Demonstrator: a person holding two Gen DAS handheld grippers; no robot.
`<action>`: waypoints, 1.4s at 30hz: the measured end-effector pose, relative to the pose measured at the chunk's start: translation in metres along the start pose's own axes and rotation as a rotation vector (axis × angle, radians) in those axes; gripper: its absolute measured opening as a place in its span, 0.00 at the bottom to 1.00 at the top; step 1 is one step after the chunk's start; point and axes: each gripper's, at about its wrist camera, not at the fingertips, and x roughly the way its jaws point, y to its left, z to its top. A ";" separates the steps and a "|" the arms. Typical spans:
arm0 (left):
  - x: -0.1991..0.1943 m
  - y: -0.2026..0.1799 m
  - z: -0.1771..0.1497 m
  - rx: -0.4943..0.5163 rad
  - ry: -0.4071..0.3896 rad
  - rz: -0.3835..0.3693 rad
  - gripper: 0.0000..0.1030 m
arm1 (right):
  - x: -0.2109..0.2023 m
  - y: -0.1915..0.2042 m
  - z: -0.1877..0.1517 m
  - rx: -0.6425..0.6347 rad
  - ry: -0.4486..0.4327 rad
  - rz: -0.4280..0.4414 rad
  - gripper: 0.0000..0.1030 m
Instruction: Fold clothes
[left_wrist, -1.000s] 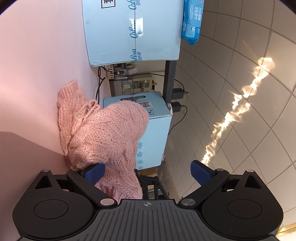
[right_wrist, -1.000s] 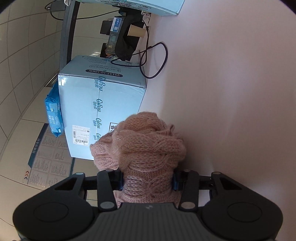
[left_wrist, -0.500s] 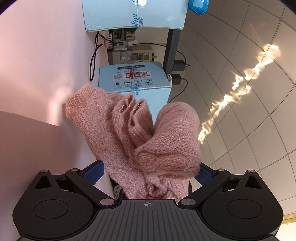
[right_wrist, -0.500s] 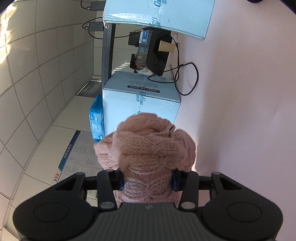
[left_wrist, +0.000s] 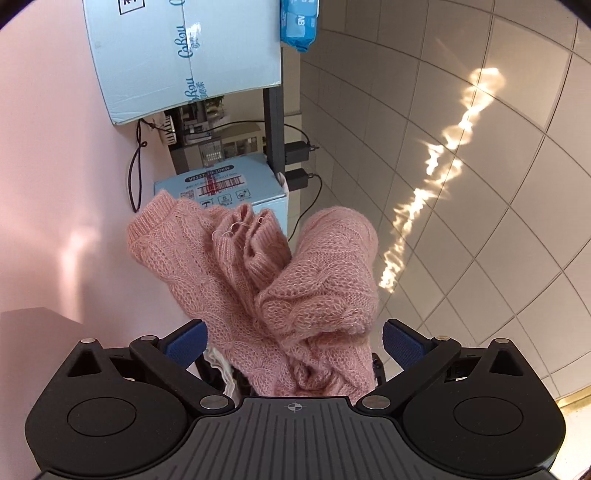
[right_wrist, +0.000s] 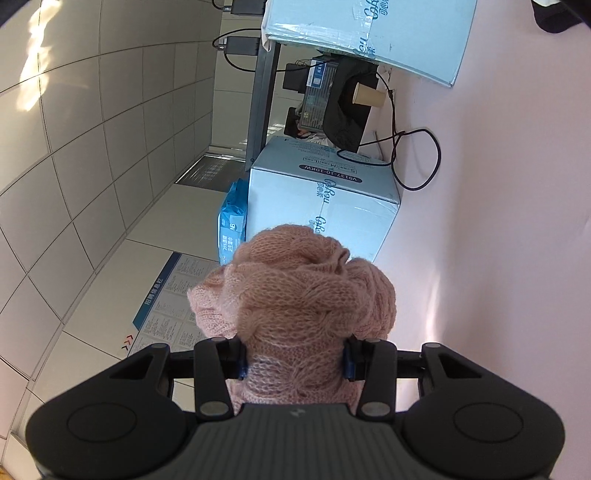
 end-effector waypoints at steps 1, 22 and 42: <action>-0.011 -0.007 0.000 0.012 -0.031 -0.018 0.99 | 0.005 0.003 -0.002 -0.003 0.009 0.004 0.45; -0.300 -0.140 -0.010 0.364 -0.906 0.900 1.00 | 0.160 0.055 -0.071 -0.090 0.337 0.110 0.46; -0.361 -0.126 -0.026 0.356 -0.881 1.069 1.00 | 0.385 0.048 -0.231 -0.239 0.681 -0.063 0.62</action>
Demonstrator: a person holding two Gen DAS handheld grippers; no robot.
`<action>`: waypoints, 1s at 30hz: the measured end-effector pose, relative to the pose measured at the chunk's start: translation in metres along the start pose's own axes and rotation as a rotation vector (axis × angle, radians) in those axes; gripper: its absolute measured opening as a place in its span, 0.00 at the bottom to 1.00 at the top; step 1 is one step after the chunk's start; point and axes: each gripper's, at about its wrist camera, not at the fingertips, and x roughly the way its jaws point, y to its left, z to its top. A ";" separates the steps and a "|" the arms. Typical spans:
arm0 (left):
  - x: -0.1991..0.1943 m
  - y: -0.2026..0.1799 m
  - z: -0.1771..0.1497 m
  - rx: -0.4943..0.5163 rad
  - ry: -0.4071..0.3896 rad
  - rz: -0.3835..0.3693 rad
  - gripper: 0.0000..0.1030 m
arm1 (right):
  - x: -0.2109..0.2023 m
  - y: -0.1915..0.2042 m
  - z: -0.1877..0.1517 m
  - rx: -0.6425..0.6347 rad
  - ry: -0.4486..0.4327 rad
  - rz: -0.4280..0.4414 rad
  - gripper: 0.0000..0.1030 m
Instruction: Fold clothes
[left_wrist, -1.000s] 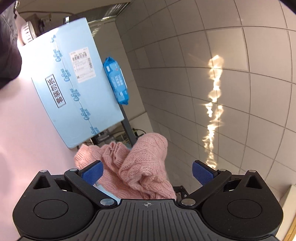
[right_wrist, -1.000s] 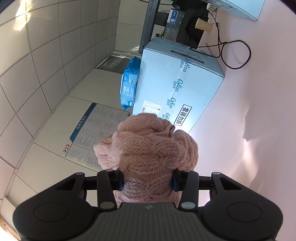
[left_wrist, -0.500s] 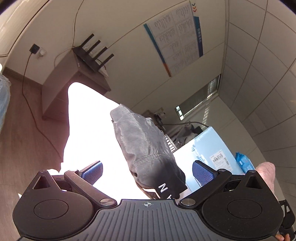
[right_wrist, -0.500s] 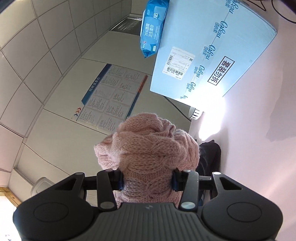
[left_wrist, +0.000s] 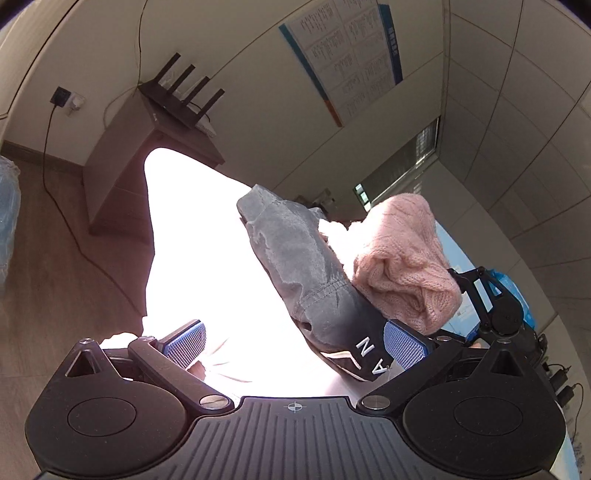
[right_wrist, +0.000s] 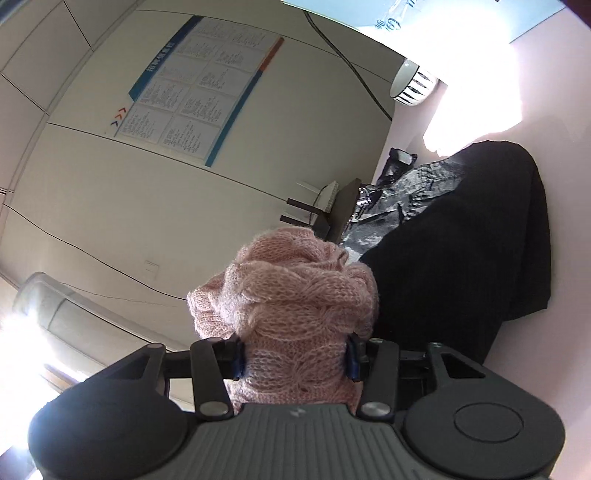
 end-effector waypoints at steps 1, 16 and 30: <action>0.000 0.002 0.001 -0.002 -0.003 0.014 1.00 | 0.000 -0.005 0.000 0.012 -0.007 -0.021 0.74; -0.001 -0.017 0.014 0.033 -0.066 -0.037 1.00 | -0.080 0.039 0.000 -0.335 -0.284 -0.226 0.96; 0.203 -0.167 0.067 0.380 0.178 -0.018 1.00 | -0.294 -0.006 -0.016 -0.200 -0.386 -0.280 0.96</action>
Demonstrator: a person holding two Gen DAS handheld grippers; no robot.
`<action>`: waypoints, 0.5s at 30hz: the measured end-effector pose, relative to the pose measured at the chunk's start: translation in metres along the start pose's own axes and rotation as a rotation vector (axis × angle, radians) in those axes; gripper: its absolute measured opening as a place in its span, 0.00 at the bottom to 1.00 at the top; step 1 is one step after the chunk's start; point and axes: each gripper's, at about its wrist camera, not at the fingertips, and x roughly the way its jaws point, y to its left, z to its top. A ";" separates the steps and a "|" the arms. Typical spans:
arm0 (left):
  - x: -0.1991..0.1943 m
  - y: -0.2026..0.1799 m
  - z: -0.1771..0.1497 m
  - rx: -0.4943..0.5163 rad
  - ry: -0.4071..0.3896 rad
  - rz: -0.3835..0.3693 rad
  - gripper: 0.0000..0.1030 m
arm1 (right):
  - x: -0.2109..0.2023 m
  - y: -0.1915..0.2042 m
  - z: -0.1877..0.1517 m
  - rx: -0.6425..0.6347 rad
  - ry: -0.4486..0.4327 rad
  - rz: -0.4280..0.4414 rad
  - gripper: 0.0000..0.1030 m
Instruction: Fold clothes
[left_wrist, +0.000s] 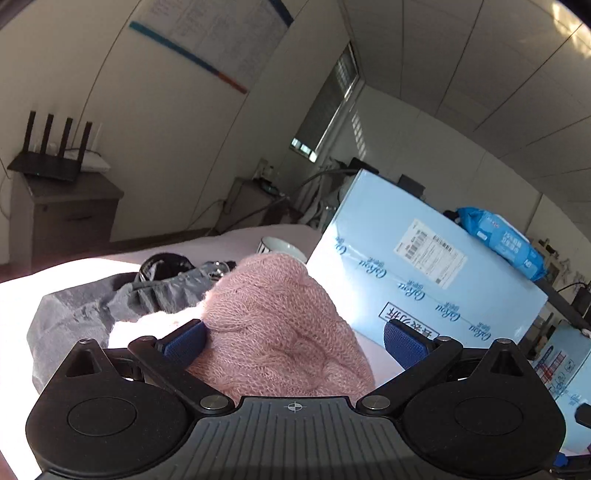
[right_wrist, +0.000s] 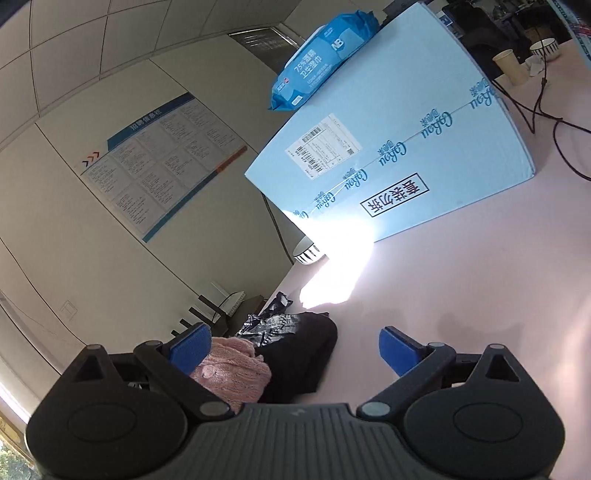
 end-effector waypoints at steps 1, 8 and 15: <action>0.011 0.003 -0.003 0.011 0.003 0.034 1.00 | -0.018 -0.014 0.003 0.010 -0.015 -0.022 0.96; 0.014 0.009 -0.006 -0.005 -0.025 0.060 1.00 | -0.164 -0.115 -0.009 0.026 -0.202 -0.304 0.96; -0.007 0.019 -0.004 -0.101 -0.104 -0.003 1.00 | -0.167 -0.132 -0.038 -0.065 -0.087 -0.506 0.96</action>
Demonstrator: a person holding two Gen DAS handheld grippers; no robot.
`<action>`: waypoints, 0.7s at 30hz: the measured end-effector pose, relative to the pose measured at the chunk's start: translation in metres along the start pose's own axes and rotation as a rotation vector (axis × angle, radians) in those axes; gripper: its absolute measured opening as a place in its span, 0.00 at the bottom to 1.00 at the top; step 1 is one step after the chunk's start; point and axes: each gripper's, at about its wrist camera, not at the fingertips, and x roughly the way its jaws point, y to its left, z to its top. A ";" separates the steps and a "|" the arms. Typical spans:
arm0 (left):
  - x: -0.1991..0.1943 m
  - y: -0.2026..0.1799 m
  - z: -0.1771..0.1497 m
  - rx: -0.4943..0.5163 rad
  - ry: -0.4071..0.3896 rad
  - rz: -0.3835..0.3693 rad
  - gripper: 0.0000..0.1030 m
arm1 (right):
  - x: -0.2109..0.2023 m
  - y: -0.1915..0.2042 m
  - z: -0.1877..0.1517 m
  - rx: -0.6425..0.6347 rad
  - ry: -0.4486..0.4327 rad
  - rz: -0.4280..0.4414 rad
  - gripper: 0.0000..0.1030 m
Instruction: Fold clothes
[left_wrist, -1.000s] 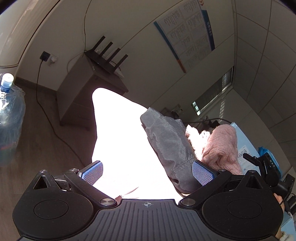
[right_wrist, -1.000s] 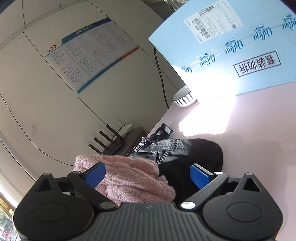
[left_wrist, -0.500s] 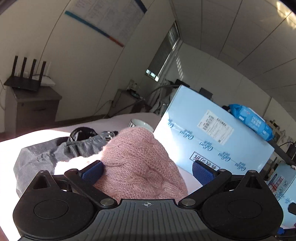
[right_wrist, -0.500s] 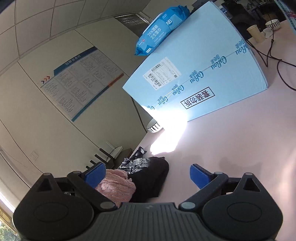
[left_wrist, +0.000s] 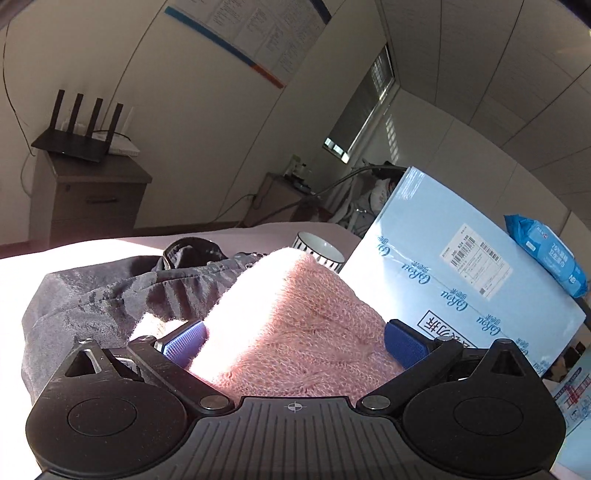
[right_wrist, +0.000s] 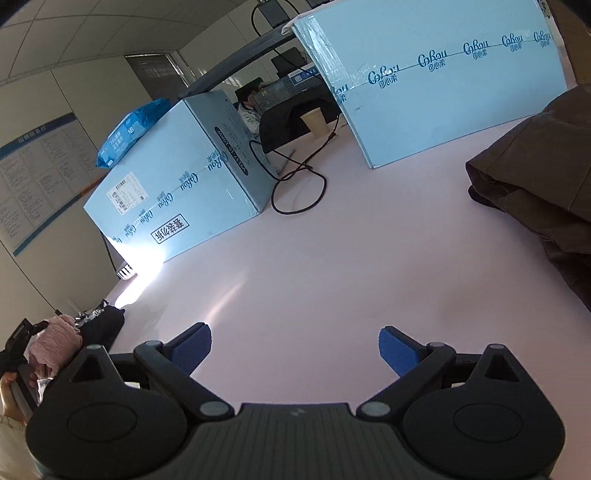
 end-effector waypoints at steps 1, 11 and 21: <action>-0.003 0.004 -0.001 -0.020 -0.013 -0.019 1.00 | 0.004 0.004 -0.003 -0.016 0.008 -0.024 0.96; -0.058 0.022 0.004 -0.150 -0.288 -0.245 1.00 | 0.032 0.008 -0.017 0.001 -0.095 -0.214 0.96; -0.119 -0.008 -0.015 -0.249 -0.624 -0.012 1.00 | 0.028 -0.023 -0.018 0.019 -0.172 -0.161 0.97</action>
